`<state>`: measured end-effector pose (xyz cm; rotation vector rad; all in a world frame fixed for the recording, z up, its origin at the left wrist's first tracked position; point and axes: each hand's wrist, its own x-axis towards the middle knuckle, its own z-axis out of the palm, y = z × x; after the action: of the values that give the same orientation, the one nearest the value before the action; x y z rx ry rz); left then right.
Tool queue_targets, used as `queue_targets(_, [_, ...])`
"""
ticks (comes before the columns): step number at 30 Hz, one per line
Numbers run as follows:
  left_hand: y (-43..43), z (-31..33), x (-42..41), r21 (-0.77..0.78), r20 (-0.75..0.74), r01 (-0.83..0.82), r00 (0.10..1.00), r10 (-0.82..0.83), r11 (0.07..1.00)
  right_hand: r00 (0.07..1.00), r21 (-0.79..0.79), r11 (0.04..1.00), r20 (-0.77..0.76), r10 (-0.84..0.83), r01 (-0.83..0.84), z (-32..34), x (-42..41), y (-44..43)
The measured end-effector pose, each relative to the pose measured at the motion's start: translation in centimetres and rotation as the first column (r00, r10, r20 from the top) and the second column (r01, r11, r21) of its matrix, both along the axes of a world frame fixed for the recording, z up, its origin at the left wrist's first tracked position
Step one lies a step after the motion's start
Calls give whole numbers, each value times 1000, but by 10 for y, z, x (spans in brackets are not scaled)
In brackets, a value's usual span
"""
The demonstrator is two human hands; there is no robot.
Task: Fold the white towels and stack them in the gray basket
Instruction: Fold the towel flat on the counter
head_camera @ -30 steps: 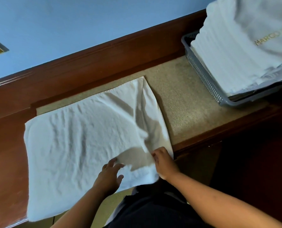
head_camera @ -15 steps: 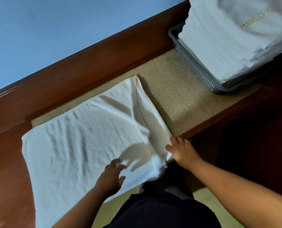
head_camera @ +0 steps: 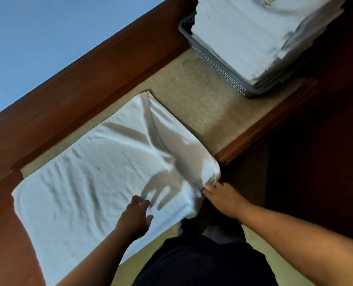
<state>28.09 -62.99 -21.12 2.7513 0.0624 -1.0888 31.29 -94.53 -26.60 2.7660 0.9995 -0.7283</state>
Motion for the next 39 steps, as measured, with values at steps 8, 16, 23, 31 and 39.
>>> queue_targets(8, [-17,-1,5,47,-5,102,995,-102,994,980,-41,990,-146,-137,133,-27,-3,0])
queue_targets(16, [-25,-4,10,32,-29,210,977,-209,977,678,43,685,-198,-708,727,-7,-13,-32])
queue_targets(23, [-36,-1,19,54,-32,198,980,-197,979,829,-84,836,-107,-549,543,-21,-38,-52])
queue_targets(31, [-50,2,16,90,-49,229,973,-226,969,849,-35,872,-212,-484,488,-39,-60,-41])
queue_targets(39, [-50,3,14,86,-49,255,967,-252,963,631,203,608,-408,-660,767,-61,-31,-10])
